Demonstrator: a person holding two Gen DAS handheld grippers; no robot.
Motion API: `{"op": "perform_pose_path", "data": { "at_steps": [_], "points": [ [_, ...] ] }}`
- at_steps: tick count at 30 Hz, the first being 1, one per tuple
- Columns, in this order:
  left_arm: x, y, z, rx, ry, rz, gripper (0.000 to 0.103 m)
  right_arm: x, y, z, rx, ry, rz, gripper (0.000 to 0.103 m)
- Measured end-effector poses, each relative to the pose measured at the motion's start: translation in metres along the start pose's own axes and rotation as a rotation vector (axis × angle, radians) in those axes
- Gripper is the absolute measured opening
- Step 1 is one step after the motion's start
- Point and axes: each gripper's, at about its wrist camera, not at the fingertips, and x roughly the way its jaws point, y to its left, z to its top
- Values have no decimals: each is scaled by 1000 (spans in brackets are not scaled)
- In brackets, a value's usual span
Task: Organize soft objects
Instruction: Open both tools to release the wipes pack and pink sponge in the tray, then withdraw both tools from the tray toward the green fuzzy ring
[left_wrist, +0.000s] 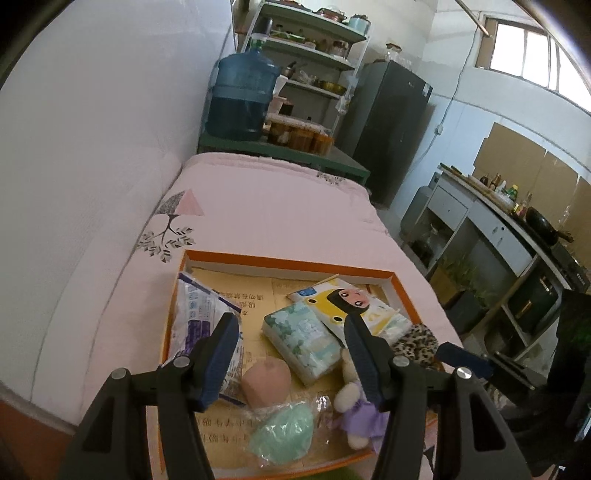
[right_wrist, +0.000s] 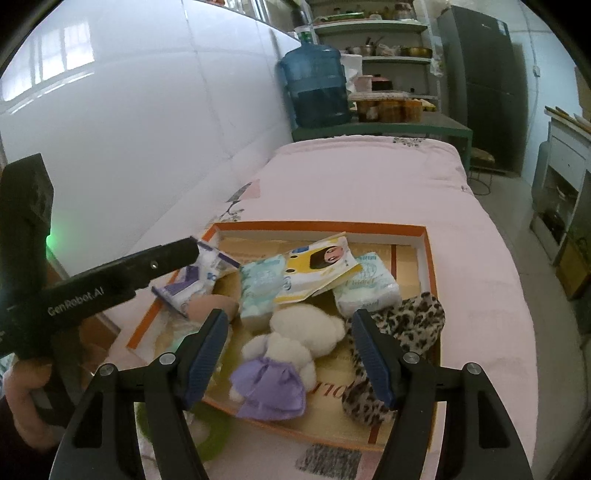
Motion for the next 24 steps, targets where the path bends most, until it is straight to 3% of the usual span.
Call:
{"op": "perform_pose_path", "data": {
  "at_steps": [24],
  "points": [
    [-88, -16, -41, 69, -60, 94, 59, -71, 50, -35, -23, -51, -20, 71]
  ]
}}
